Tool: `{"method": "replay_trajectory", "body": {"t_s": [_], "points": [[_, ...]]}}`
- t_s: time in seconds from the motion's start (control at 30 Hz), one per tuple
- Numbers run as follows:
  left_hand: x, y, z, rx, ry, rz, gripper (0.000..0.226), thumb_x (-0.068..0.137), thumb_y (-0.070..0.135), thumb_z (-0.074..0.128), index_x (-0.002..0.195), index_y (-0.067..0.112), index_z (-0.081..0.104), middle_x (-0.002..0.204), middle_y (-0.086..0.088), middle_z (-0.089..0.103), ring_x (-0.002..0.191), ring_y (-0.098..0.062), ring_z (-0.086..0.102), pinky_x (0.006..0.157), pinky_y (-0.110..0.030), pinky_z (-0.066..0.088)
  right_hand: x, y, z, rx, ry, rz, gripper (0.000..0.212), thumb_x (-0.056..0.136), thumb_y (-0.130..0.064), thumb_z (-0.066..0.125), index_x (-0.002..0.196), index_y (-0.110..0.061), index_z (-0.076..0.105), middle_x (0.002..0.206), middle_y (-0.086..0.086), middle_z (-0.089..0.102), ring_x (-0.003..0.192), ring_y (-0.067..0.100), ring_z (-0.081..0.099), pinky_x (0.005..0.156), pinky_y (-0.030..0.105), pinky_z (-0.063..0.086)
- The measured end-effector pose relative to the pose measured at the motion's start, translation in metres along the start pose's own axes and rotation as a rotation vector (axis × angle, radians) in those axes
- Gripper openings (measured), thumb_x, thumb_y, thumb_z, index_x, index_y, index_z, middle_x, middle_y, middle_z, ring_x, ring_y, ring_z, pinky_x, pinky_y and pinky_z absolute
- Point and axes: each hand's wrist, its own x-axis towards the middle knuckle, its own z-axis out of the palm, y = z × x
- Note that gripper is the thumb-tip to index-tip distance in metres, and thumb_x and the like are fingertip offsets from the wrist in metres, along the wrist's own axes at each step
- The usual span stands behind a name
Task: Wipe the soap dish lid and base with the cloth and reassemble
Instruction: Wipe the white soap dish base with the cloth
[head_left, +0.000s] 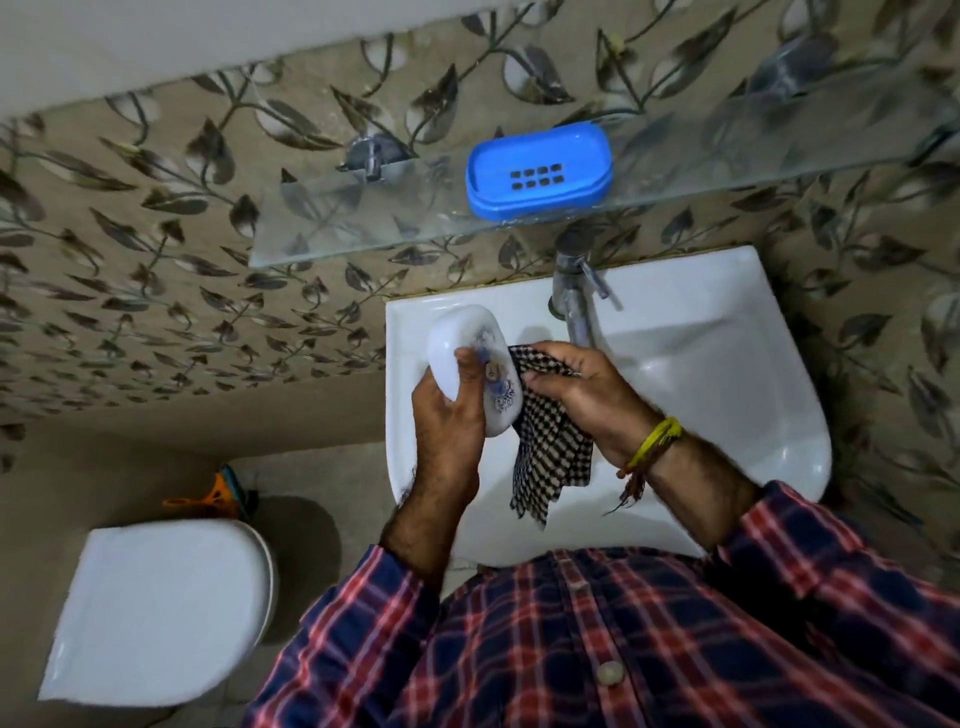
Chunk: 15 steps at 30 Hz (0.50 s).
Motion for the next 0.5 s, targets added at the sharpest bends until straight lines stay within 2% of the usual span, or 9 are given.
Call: {"method": "replay_trajectory", "body": {"t_s": [0.1, 0.2, 0.27, 0.33, 0.43, 0.5], "points": [[0.005, -0.004, 0.005, -0.201, 0.002, -0.087, 0.054, 0.08, 0.061, 0.057, 0.115, 0.021, 0.067, 0.114, 0.001, 0.076, 0.108, -0.017, 0.071, 0.087, -0.034, 0.058, 0.0, 0.003, -0.006, 0.052, -0.012, 0.025, 0.022, 0.09, -0.006, 0.067, 0.111, -0.003, 0.067, 0.114, 0.019, 0.071, 0.099, 0.025, 0.068, 0.089, 0.035, 0.057], [0.001, -0.008, 0.012, -0.295, -0.069, -0.189, 0.069, 0.078, 0.058, 0.059, 0.126, 0.01, 0.062, 0.126, -0.012, 0.071, 0.112, -0.022, 0.07, 0.087, -0.031, 0.058, 0.001, 0.0, -0.013, 0.086, 0.028, 0.021, 0.037, 0.078, 0.0, 0.077, 0.112, 0.003, 0.064, 0.112, 0.022, 0.07, 0.095, 0.029, 0.067, 0.093, 0.046, 0.055], [0.003, -0.007, 0.009, -0.328, -0.144, -0.229, 0.067, 0.081, 0.052, 0.064, 0.128, 0.004, 0.061, 0.126, -0.016, 0.07, 0.113, -0.024, 0.069, 0.091, -0.035, 0.058, 0.003, -0.006, -0.019, 0.067, 0.035, 0.008, 0.044, 0.073, 0.004, 0.079, 0.114, 0.004, 0.063, 0.111, 0.023, 0.07, 0.093, 0.027, 0.067, 0.095, 0.05, 0.054], [0.013, -0.001, -0.005, -0.326, -0.234, -0.255, 0.067, 0.077, 0.046, 0.077, 0.123, 0.0, 0.062, 0.12, -0.018, 0.07, 0.106, -0.027, 0.069, 0.092, -0.039, 0.058, 0.005, -0.018, -0.03, -0.067, -0.033, -0.056, 0.044, 0.072, 0.005, 0.08, 0.113, 0.003, 0.065, 0.109, 0.021, 0.071, 0.092, 0.024, 0.067, 0.095, 0.046, 0.054], [0.031, 0.015, -0.028, -0.089, -0.386, -0.259, 0.056, 0.063, 0.038, 0.092, 0.104, 0.008, 0.068, 0.095, -0.012, 0.076, 0.082, -0.022, 0.073, 0.07, -0.035, 0.061, 0.01, -0.045, -0.046, -0.529, -0.186, -0.215, 0.039, 0.074, -0.002, 0.082, 0.111, -0.002, 0.069, 0.107, 0.011, 0.074, 0.096, 0.019, 0.07, 0.095, 0.034, 0.055], [0.034, 0.023, -0.029, 0.199, -0.51, -0.279, 0.041, 0.066, 0.03, 0.093, 0.1, 0.013, 0.076, 0.092, -0.008, 0.079, 0.079, -0.017, 0.074, 0.063, -0.029, 0.058, 0.018, -0.061, -0.05, -0.745, -0.288, -0.259, 0.039, 0.075, -0.005, 0.082, 0.112, -0.007, 0.07, 0.108, 0.003, 0.074, 0.099, 0.011, 0.069, 0.094, 0.021, 0.052]]}}
